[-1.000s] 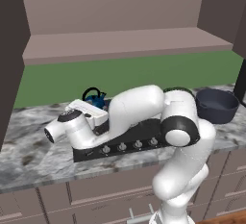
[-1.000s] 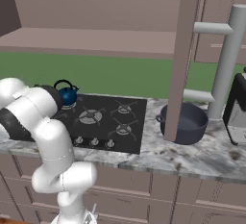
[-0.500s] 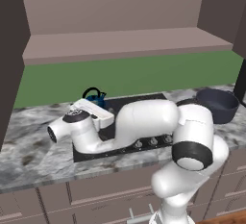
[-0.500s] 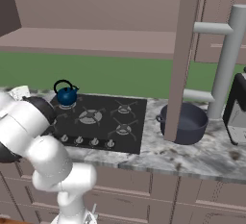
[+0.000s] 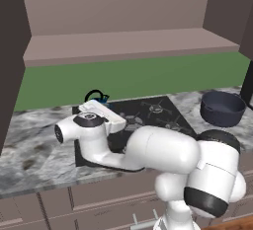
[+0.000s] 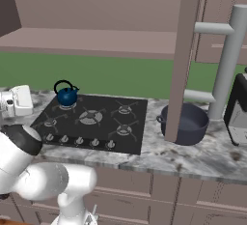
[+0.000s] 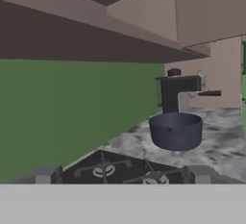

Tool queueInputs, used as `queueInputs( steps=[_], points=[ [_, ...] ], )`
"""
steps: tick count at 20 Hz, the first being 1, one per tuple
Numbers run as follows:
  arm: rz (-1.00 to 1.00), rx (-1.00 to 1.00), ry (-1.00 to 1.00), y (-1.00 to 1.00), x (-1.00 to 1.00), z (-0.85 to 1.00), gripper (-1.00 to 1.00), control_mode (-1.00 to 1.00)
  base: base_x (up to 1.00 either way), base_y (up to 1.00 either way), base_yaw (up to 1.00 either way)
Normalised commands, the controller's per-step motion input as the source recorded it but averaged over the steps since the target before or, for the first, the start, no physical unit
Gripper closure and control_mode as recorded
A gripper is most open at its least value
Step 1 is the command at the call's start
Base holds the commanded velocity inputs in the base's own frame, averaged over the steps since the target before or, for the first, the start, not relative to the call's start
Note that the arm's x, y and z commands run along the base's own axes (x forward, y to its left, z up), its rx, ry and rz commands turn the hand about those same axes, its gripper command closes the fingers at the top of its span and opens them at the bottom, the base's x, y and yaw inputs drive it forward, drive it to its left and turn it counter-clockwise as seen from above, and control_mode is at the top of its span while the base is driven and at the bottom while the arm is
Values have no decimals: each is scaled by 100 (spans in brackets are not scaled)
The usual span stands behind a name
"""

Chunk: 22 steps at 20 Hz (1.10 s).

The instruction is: Pick the kettle from the cabinet and place it on a stove burner. Then pick the pot from the counter and place it on another stove burner. Finally, turn both burners on.

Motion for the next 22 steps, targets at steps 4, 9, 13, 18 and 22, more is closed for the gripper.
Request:
queueInputs(
  steps=[4, 9, 13, 18, 22],
  points=[
    [0, 12, 2, -34, -31, 11, -100, -100, 0, 0, 0],
    [0, 12, 4, -39, -26, 9, -100, -100, 0, 0, 0],
    [0, 11, 5, -41, -22, 5, -100, -100, 0, 0, 0],
    [0, 9, 7, -42, -15, 1, -100, -100, 0, 0, 0],
    [0, 8, 7, -43, -8, 0, -100, -100, 0, 0, 0]
  ],
)
